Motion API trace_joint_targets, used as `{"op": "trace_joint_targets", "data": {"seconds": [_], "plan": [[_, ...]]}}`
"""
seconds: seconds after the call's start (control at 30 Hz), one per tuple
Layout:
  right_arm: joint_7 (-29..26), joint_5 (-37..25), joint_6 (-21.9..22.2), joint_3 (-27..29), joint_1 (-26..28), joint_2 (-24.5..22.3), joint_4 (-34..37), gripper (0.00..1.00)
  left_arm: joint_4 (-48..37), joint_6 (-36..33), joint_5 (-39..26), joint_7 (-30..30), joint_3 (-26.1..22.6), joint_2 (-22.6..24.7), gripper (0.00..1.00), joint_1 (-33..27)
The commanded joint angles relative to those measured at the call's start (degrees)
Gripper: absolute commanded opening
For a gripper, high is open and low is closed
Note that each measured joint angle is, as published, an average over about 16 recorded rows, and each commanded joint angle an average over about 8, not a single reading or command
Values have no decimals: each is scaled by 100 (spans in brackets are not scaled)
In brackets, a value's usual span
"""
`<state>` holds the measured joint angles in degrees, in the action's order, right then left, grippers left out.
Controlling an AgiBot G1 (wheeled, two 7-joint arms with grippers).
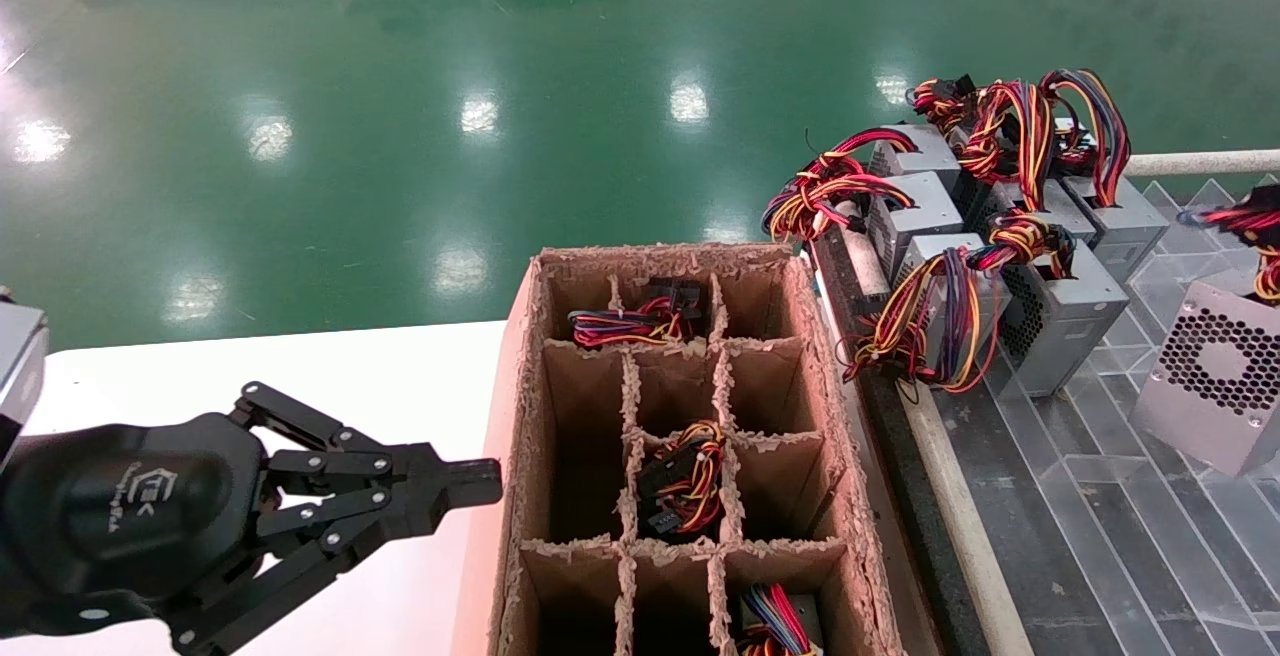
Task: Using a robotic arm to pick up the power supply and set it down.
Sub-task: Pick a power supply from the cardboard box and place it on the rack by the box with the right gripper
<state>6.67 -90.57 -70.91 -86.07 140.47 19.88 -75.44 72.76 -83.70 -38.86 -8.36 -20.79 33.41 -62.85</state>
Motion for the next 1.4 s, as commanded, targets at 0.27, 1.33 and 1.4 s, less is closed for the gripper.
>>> {"op": "trace_joint_targets", "data": {"seconds": [0.27,1.33,1.4], "plan": [[-272,-282,-404,76,346,-91,-175,0,0,0,0,0,-1,0,0,0],[-424,-367,-580,48,371,-202,-197,0,0,1,2,1,-3,-1,0,-1],[-420,-375,-516,34,331,-215,-193,0,0,1,2,1,-3,-1,0,-1]]}}
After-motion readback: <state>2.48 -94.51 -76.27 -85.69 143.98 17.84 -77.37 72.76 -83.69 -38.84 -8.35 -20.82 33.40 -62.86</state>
